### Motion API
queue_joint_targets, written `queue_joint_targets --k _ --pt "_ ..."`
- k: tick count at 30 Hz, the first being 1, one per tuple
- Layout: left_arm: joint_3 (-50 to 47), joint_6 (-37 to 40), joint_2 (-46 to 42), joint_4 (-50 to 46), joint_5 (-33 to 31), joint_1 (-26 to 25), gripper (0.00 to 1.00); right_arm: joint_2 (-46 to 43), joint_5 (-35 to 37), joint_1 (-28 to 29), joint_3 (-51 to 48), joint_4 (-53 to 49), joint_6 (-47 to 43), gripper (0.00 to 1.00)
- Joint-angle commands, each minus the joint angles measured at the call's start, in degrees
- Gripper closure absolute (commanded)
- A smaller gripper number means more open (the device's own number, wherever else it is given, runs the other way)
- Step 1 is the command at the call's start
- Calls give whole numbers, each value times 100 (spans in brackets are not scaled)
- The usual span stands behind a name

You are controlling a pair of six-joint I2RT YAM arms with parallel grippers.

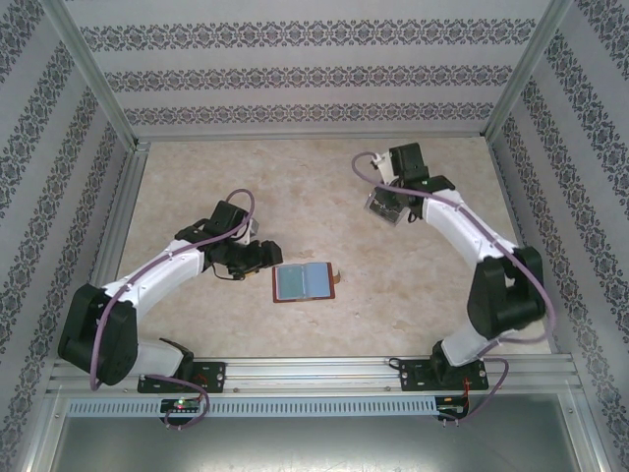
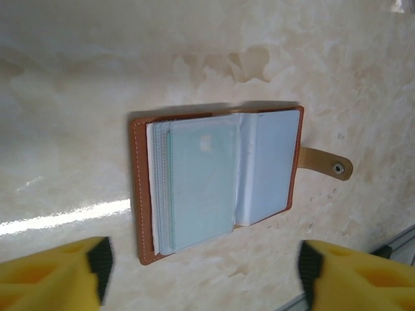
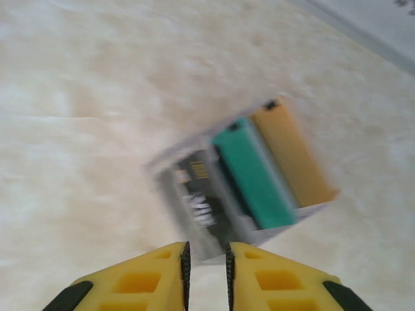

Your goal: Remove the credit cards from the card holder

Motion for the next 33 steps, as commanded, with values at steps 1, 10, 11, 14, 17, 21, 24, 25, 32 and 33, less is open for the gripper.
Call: queue_joint_targets --k 1,10,11,14,17,21,24,25,32,33 --pt "-162 -175 177 358 256 5 38 -395 -636 406 -576 -72 1476 76" --pt "-192 -408 567 611 248 -375 53 -1110 -708 2177 -2131 572 3241 81" --pt "-202 -432 599 641 232 -388 54 -1084 -640 2382 -2239 678 3398 81" --pt "-241 -483 684 747 255 -428 55 -813 -616 2795 -2443 948 3798 82" --pt "-245 -487 755 783 251 -463 56 -505 -684 2955 -2508 1184 4084 84" --pt "-235 -477 837 845 212 -484 57 -144 -485 3038 -2362 1166 4189 83" --pt "-248 -473 896 901 203 -494 57 151 -473 3038 -2259 1155 4237 81" --pt "-250 -478 918 917 208 -496 57 232 -483 3038 -2237 1144 4243 80" --pt "-262 -466 1076 1048 220 -506 57 488 -396 3047 -2314 1202 4424 79" --pt "-264 -470 1103 1075 230 -512 57 515 -423 3047 -2325 1207 4442 79"
